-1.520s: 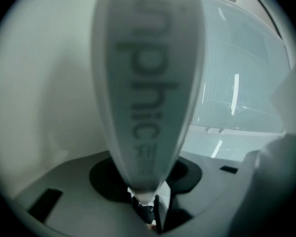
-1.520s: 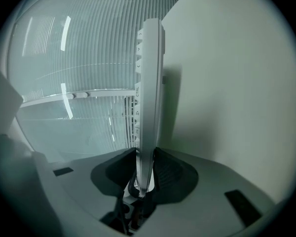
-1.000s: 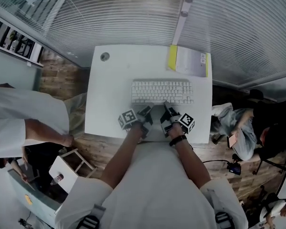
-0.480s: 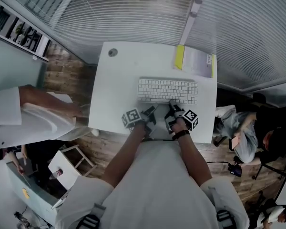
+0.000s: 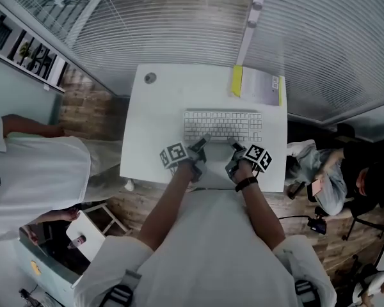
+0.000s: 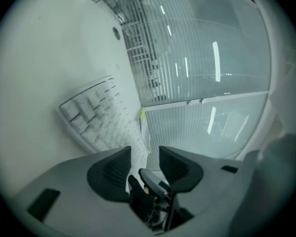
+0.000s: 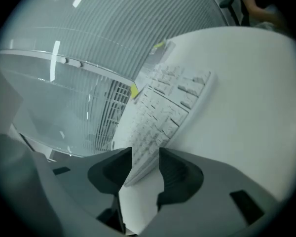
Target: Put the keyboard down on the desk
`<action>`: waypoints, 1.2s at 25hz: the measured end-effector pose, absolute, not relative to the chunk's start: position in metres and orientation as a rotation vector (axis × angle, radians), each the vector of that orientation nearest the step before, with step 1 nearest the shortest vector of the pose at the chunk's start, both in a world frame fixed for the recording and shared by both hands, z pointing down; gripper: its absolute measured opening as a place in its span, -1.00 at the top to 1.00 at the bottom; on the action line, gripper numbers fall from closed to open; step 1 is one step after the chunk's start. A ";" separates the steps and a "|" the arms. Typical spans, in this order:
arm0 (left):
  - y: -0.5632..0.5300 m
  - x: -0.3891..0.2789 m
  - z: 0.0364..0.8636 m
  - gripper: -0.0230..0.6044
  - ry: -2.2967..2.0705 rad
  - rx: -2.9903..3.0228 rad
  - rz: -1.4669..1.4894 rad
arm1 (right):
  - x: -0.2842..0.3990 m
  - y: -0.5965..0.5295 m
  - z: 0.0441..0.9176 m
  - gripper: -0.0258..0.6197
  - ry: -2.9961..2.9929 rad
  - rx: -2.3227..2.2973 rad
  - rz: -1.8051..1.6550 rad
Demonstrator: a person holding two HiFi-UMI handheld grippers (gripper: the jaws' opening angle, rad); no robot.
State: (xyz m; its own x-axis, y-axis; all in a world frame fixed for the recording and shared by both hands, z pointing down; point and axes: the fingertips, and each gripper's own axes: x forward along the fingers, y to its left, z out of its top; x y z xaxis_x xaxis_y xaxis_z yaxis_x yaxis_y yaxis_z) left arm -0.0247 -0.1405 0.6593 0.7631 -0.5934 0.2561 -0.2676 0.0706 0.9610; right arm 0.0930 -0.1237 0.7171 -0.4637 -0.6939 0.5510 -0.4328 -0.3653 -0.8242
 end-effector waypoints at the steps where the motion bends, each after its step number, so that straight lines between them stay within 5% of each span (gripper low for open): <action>1: -0.146 -0.026 0.651 0.41 -0.738 1.565 -0.273 | 0.099 -0.127 0.707 0.38 1.675 -1.512 -1.873; 11: -0.193 -0.038 0.531 0.42 -1.070 2.252 -0.011 | 0.145 -0.173 0.542 0.41 2.436 -1.879 -0.752; 18: -0.201 -0.032 0.474 0.53 -1.336 2.595 0.136 | 0.131 -0.175 0.468 0.75 2.543 -1.933 -0.278; 25: -0.195 -0.025 0.434 0.84 -1.445 2.713 0.109 | 0.115 -0.172 0.425 0.88 2.544 -1.966 -0.076; 30: -0.190 -0.027 0.427 0.88 -1.468 2.701 0.095 | 0.113 -0.168 0.415 0.89 2.536 -1.977 -0.063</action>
State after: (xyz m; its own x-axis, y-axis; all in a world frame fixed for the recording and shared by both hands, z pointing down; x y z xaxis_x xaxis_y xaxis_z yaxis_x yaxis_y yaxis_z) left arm -0.0265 -0.1900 0.4266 0.5430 -0.8354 0.0856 -0.8394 -0.5428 0.0280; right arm 0.1132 -0.1680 0.4153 -0.2427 -0.9666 0.0827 -0.9695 0.2447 0.0147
